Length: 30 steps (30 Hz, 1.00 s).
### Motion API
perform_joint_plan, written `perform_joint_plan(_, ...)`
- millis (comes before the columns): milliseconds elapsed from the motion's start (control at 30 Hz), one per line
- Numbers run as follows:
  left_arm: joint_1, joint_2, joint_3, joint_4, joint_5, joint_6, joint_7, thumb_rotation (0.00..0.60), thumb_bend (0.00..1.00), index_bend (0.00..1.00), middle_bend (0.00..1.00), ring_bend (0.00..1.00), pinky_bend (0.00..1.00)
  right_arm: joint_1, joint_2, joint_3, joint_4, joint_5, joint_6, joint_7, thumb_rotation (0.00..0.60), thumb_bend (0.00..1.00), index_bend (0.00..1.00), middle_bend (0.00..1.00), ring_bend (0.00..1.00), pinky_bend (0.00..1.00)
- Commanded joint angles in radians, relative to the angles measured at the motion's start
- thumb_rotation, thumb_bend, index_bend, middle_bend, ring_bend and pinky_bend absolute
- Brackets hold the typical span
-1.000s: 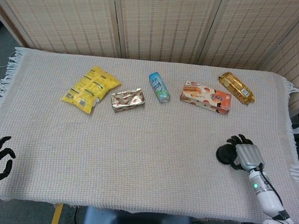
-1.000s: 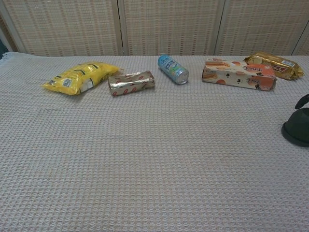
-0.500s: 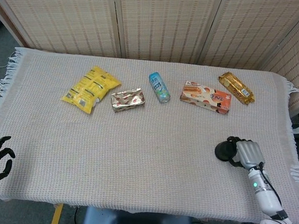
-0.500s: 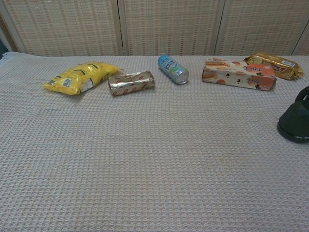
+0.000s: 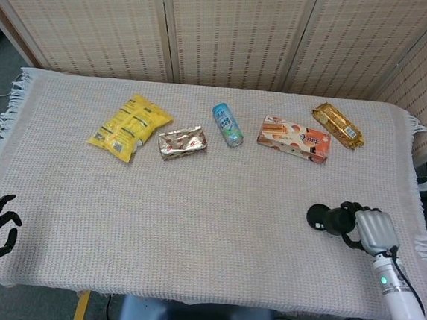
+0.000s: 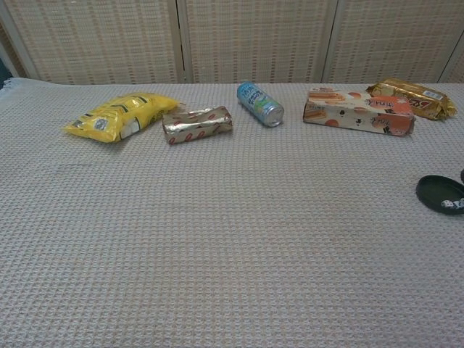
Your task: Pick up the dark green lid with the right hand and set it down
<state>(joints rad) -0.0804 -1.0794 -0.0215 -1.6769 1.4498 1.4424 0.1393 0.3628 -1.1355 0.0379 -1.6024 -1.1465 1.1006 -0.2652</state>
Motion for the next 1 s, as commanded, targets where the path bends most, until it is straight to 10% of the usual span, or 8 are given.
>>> perform_joint_plan(33, -0.001, -0.002, 0.000, 0.000, 0.000, -0.001, 0.006, 0.600, 0.53, 0.49, 0.14, 0.20, 0.54, -0.034, 0.028, -0.024, -0.035, 0.084, 0.020, -0.101, 0.600, 0.24, 0.48, 0.37, 0.38, 0.39)
perform_joint_plan(300, -0.002, -0.004, 0.000, -0.001, -0.002, -0.004, 0.011, 0.600, 0.53, 0.49, 0.14, 0.20, 0.54, -0.031, 0.006, -0.023, 0.022, 0.160, -0.040, -0.114, 0.600, 0.24, 0.42, 0.36, 0.32, 0.39)
perform_joint_plan(533, -0.001, -0.003, 0.001, -0.001, -0.001, -0.002, 0.008, 0.600, 0.53, 0.49, 0.14, 0.20, 0.54, -0.012, 0.018, -0.026, 0.039, 0.176, -0.124, -0.083, 0.600, 0.24, 0.02, 0.08, 0.04, 0.32)
perform_joint_plan(767, -0.002, -0.003, 0.001, -0.002, -0.003, -0.004, 0.009, 0.600, 0.53, 0.49, 0.15, 0.19, 0.54, -0.012, 0.054, -0.029, 0.012, 0.149, -0.148, -0.038, 0.600, 0.20, 0.00, 0.00, 0.00, 0.20)
perform_joint_plan(1000, -0.001, -0.003, 0.001, -0.001, -0.001, -0.002, 0.011, 0.600, 0.53, 0.49, 0.15, 0.20, 0.54, -0.093, 0.031, 0.015, -0.028, -0.060, 0.111, 0.097, 0.600, 0.18, 0.00, 0.00, 0.00, 0.17)
